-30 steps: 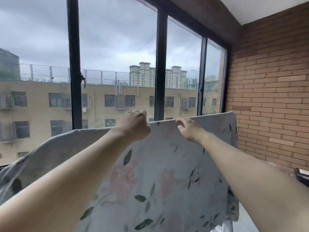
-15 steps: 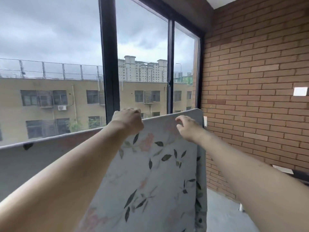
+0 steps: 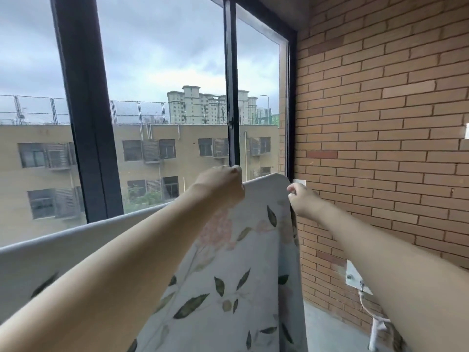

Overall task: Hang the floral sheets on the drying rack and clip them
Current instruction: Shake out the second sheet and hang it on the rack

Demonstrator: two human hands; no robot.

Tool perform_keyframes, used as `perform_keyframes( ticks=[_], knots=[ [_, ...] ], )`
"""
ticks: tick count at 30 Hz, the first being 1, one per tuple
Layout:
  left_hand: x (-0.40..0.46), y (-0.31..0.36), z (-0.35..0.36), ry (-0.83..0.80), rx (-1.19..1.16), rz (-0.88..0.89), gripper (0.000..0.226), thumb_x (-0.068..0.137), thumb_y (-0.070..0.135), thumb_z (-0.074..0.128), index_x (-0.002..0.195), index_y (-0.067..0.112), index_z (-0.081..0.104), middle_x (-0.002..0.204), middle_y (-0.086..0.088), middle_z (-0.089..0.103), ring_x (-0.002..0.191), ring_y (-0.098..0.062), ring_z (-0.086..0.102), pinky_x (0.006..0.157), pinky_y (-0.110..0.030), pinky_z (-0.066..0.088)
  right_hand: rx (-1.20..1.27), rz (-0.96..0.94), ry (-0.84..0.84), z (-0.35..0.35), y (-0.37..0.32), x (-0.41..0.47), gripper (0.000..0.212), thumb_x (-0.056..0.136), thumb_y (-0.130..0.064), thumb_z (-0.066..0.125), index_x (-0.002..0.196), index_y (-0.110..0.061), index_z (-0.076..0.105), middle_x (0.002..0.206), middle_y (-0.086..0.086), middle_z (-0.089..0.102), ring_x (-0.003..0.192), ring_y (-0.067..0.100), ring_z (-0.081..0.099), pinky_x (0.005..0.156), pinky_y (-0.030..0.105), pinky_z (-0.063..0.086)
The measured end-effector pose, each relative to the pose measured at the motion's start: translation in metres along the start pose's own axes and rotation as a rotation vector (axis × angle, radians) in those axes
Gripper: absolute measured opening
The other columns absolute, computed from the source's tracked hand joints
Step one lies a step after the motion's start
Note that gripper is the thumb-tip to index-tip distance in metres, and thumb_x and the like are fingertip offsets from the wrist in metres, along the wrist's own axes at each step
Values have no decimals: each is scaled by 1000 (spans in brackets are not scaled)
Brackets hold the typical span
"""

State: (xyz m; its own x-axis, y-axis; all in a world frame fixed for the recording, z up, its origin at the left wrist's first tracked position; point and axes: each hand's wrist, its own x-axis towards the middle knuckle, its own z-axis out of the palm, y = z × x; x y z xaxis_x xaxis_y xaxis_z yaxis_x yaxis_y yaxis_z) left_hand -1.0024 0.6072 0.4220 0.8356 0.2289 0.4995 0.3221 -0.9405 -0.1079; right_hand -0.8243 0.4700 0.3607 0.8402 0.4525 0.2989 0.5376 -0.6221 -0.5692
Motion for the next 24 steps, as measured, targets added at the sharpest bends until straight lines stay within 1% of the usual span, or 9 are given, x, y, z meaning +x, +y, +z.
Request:
perform_keyframes(
  ticks=[3,5,10,13,15,17,20,22,24],
  knots=[
    [42,18,29,-23,-10,-26,25,98,21,40,117,11,52,91,-4,59,76,-21,57,55,-28,42,49,-6,-22,4,25,52,40,100,-20,33,139,-15,42,145,8,42,128,26,43,102,30,35],
    [67,28,50,-20,1,-64,22,99,23,39,114,11,50,87,-4,56,67,-19,53,50,-27,38,115,-13,-50,13,43,86,41,98,-20,33,138,-16,42,142,7,45,126,26,45,106,34,37],
    [125,49,98,-22,52,-141,28,100,28,39,123,13,47,107,-12,65,84,-29,58,65,-33,44,269,-34,-110,42,91,166,45,91,-17,41,136,-14,43,135,10,51,120,29,50,102,39,42],
    [158,59,118,-46,52,-168,26,100,30,39,118,15,51,108,-12,66,92,-31,63,75,-37,53,391,-124,-63,59,109,199,37,92,-20,44,128,-12,46,130,12,48,115,27,49,98,39,43],
    [175,67,128,-49,71,-187,25,101,33,39,113,17,52,104,-11,67,89,-31,63,75,-38,53,483,-188,-8,67,120,213,36,96,-29,44,130,-15,45,125,7,44,115,25,45,102,41,39],
    [191,79,137,-45,96,-206,26,101,38,39,115,21,52,102,-8,67,87,-29,62,72,-35,51,558,-252,-38,74,139,229,35,98,-36,42,125,-15,50,111,3,48,112,23,45,101,44,38],
    [204,92,143,-11,113,-232,26,102,40,38,116,22,50,95,-4,62,79,-25,57,65,-33,45,609,-310,-202,85,161,238,40,98,-42,39,99,-7,58,97,15,60,88,21,55,84,48,48],
    [210,95,146,45,96,-268,22,102,33,39,104,16,53,86,-7,61,73,-27,55,62,-33,43,651,-371,-161,90,170,238,39,100,-37,42,90,-3,58,85,15,62,73,18,52,67,37,45],
    [212,99,150,96,82,-311,19,101,26,41,93,13,53,78,-7,55,68,-26,51,60,-32,38,706,-415,-113,93,175,240,33,101,-27,43,82,-5,59,76,9,58,65,14,49,56,26,39]
  ],
)
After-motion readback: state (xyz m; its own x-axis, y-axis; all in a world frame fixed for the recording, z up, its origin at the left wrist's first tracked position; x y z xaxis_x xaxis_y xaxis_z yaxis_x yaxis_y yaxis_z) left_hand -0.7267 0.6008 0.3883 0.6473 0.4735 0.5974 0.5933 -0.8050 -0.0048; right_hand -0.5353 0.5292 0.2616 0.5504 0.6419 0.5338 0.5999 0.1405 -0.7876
